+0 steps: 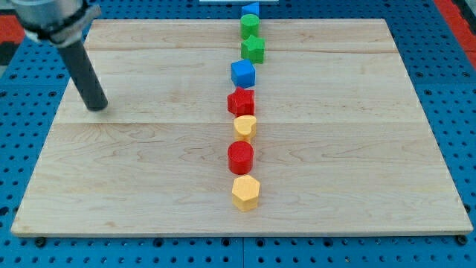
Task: Place the arm to the left of the red circle
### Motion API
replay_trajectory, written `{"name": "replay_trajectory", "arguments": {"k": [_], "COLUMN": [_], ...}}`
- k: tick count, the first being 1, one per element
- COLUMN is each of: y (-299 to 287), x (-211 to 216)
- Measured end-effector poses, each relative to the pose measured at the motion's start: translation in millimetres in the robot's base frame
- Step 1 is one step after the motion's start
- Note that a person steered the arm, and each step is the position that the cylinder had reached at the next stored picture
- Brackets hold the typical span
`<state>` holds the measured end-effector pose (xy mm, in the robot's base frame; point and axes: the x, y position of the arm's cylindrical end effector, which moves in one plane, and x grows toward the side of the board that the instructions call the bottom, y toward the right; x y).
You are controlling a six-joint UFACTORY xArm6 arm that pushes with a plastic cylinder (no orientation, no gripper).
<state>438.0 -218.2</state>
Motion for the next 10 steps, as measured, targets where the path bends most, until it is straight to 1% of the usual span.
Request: {"name": "replay_trajectory", "arguments": {"k": [1,3,5,6,7,8,9,10], "y": [-0.3,-0.5,3.4,3.4,30.5,97.5,165.1,256.2], "x": [27.5,33.8,53.6,53.5,72.2,76.2,70.3,80.8]}}
